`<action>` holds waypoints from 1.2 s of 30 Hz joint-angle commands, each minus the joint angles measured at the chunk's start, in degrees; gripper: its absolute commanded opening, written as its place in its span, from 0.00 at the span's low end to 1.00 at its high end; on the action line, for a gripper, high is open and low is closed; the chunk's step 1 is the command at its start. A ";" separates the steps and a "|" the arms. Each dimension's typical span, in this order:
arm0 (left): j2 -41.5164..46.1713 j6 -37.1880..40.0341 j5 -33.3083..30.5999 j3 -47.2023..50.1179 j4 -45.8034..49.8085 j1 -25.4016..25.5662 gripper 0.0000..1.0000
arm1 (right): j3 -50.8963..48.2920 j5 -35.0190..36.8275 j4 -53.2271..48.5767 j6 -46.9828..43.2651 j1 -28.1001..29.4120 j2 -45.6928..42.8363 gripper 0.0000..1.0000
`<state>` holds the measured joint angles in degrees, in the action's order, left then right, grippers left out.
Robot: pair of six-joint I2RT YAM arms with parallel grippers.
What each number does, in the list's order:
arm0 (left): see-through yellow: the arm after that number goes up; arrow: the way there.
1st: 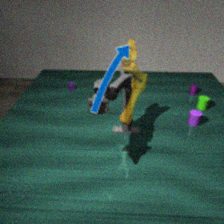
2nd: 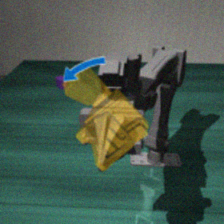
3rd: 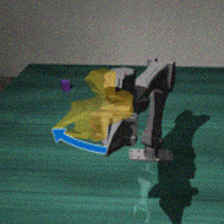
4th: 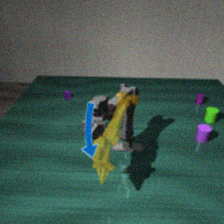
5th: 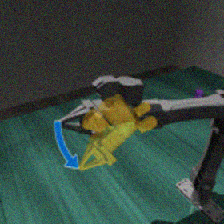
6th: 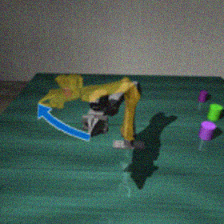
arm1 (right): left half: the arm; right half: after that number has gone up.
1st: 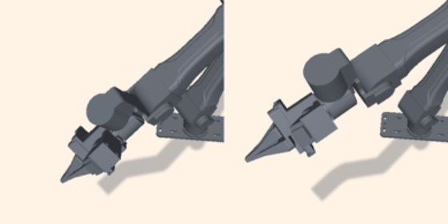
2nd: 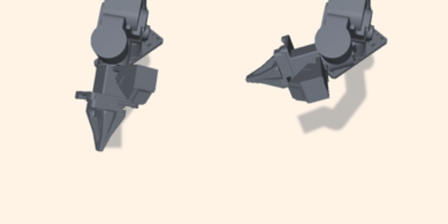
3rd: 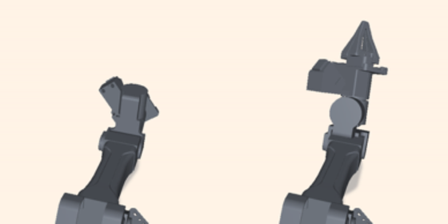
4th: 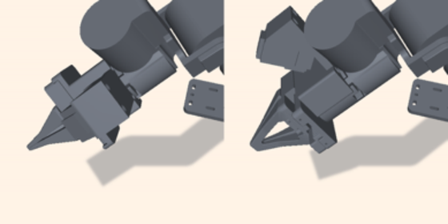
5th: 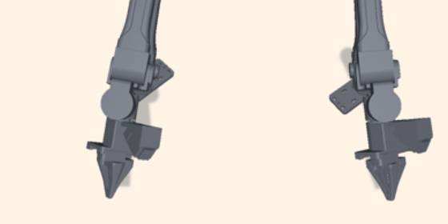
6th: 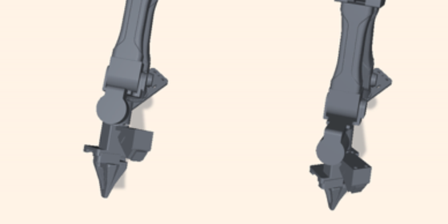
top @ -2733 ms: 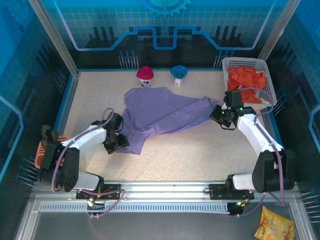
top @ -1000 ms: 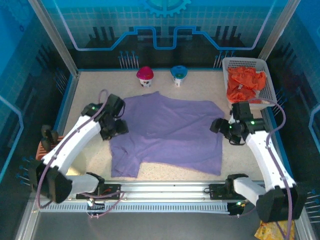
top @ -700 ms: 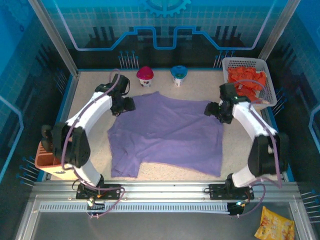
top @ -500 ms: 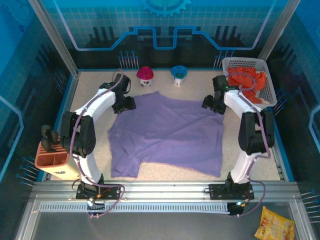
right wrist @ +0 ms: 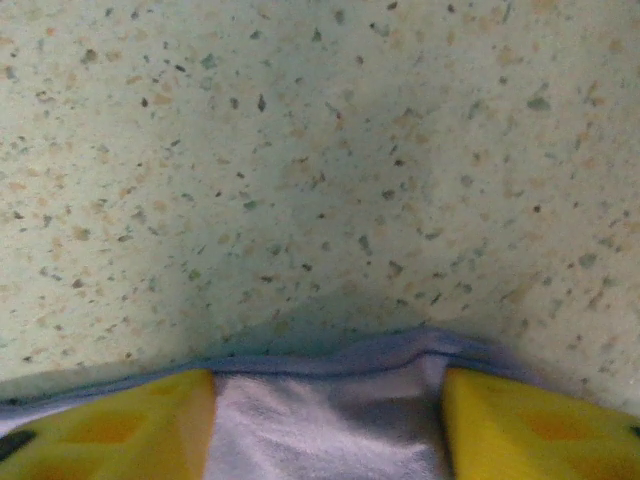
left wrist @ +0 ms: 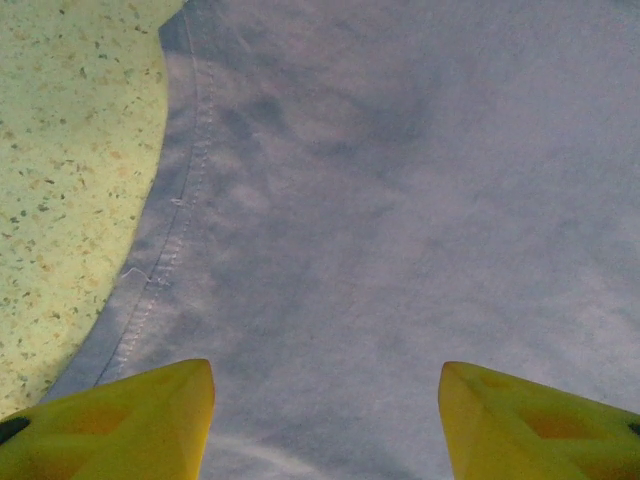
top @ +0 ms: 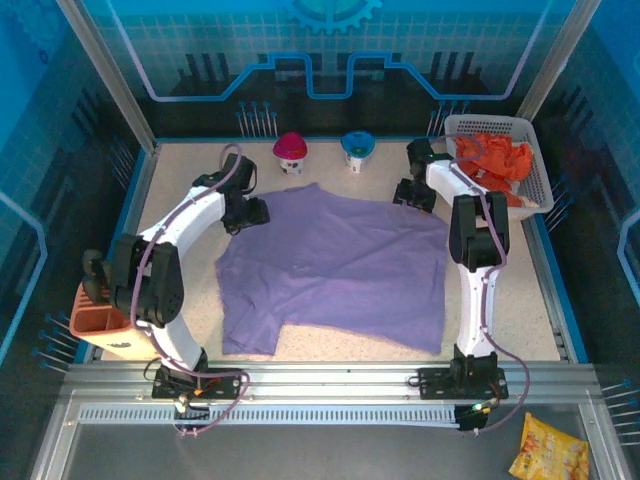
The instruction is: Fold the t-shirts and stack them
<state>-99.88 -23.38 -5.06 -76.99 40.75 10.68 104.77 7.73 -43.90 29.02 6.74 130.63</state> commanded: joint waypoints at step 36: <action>-27.77 11.28 -2.44 -26.77 -7.54 1.89 0.00 | -9.38 -3.81 11.86 -1.51 0.39 -10.38 0.00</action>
<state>-131.22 -12.14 -4.49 -104.53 32.23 12.19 97.49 3.46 -35.99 27.11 6.72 125.27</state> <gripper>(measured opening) 0.057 0.061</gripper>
